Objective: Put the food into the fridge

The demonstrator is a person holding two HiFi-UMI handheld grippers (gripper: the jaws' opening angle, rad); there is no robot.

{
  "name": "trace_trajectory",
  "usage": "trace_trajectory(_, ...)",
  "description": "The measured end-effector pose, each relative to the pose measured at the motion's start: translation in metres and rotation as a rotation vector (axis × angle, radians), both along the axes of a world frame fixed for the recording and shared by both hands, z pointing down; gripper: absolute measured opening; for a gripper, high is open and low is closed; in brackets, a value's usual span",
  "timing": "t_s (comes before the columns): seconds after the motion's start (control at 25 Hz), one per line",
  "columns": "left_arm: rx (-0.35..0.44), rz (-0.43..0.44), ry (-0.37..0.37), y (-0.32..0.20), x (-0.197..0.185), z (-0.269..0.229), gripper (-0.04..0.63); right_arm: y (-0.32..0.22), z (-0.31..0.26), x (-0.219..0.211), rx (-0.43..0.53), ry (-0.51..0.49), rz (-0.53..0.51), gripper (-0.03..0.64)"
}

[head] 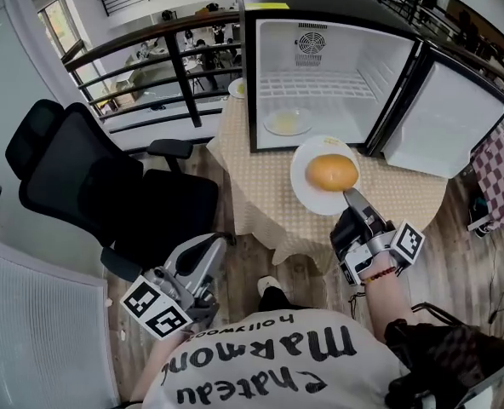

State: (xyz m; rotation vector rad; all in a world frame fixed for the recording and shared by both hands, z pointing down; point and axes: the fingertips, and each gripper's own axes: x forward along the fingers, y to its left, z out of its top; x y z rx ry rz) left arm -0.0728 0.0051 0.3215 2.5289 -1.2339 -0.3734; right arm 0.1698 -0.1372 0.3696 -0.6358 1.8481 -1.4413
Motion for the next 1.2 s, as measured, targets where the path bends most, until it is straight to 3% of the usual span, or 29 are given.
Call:
trace_trajectory(0.68, -0.08, 0.114, 0.054, -0.195, 0.008, 0.026, 0.003, -0.152, 0.029, 0.001, -0.104, 0.025, 0.049, 0.026)
trace_trajectory(1.0, -0.133, 0.096, 0.066, -0.235, 0.001, 0.045, 0.003, -0.196, 0.025, -0.053, -0.145, 0.086, -0.027, 0.026)
trace_trajectory(1.2, -0.171, 0.097, 0.063, -0.243, -0.008, 0.053, 0.003, -0.212, 0.016, -0.078, -0.18, 0.125, 0.0, 0.026)
